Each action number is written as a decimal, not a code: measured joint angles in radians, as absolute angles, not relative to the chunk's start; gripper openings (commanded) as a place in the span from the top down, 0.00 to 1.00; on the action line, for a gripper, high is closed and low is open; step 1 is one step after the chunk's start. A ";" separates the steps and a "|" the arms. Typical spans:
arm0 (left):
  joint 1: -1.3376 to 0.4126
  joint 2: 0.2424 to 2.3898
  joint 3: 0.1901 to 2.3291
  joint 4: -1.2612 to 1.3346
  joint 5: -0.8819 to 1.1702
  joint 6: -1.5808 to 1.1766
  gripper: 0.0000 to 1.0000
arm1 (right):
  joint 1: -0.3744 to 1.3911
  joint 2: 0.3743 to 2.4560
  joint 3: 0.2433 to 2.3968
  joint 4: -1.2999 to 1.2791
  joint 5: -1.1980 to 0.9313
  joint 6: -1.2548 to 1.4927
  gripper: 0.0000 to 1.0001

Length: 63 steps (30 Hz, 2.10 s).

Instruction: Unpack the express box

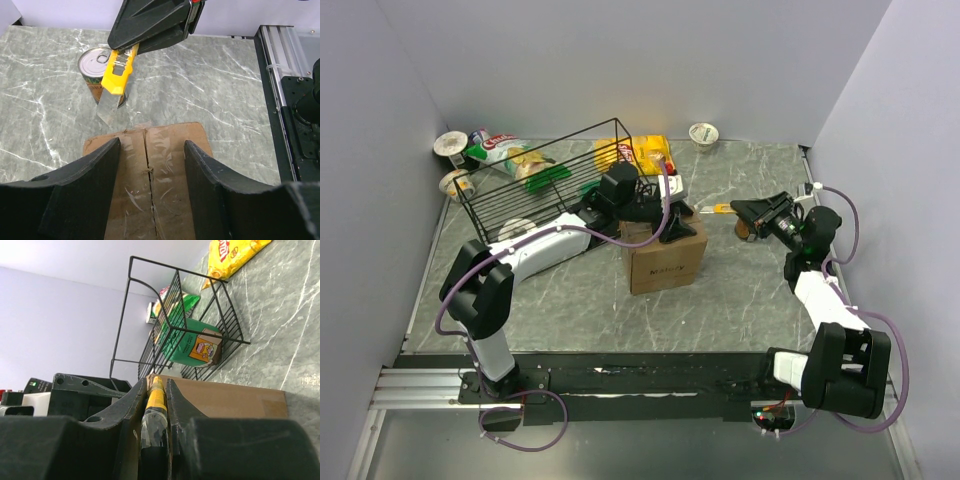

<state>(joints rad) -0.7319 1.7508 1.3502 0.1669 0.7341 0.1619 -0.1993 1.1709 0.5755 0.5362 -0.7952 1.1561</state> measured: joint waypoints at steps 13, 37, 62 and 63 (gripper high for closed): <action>-0.735 1.751 1.349 0.168 0.702 0.163 0.44 | -0.159 1.164 0.576 0.522 -0.773 1.159 1.00; -0.776 1.774 1.377 0.158 0.547 0.188 0.55 | -0.213 1.024 0.696 0.061 -0.730 0.994 1.00; -0.769 1.824 1.417 0.237 0.351 0.156 0.65 | -0.222 0.921 0.773 -0.233 -0.825 0.847 1.00; -0.769 1.825 1.417 0.239 0.343 0.154 0.65 | -0.221 0.919 0.774 -0.245 -0.833 0.842 1.00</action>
